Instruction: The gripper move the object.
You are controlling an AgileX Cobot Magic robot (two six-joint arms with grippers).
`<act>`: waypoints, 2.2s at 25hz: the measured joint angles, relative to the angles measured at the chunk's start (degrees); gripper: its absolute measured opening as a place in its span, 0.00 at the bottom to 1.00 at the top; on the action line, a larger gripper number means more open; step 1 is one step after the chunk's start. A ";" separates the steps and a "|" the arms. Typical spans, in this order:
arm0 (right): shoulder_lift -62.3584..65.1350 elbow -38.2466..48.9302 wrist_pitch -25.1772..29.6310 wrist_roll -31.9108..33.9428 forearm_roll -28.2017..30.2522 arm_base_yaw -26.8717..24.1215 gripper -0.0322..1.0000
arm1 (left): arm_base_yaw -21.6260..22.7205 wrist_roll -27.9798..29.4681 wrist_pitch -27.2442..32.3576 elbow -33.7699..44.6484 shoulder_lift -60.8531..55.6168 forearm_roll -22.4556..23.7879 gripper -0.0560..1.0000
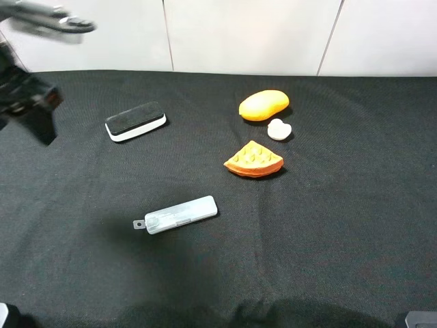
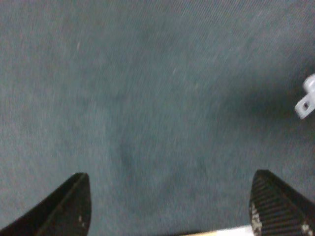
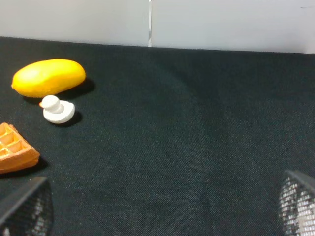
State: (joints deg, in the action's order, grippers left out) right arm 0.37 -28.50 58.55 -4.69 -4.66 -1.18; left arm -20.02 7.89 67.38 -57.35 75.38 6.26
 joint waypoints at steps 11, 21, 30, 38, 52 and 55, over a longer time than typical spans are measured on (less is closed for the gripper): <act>0.00 0.00 0.00 0.00 0.00 0.00 0.70 | 7.00 0.12 0.07 17.20 -26.51 -0.73 0.72; 0.00 0.00 0.00 0.00 0.00 0.00 0.70 | 16.57 -3.79 0.27 23.61 -47.38 -1.58 0.72; 0.00 0.00 0.00 0.00 0.00 0.00 0.70 | 19.42 -4.41 0.20 26.46 -57.32 -1.97 0.72; 0.00 0.00 0.00 0.00 0.00 0.00 0.70 | 19.54 -7.36 -0.44 26.88 -70.00 -2.04 0.72; 0.00 0.00 0.00 0.00 -0.06 0.00 0.70 | 20.04 -10.28 -5.86 29.30 -75.68 -5.39 0.72; 0.00 0.00 0.00 0.00 -0.19 0.00 0.70 | 20.10 -10.28 -6.35 29.30 -75.68 -5.53 0.72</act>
State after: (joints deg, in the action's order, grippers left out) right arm 0.37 -28.50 58.55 -4.69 -4.85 -1.18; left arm 0.08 -2.39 61.03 -28.05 -0.30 0.72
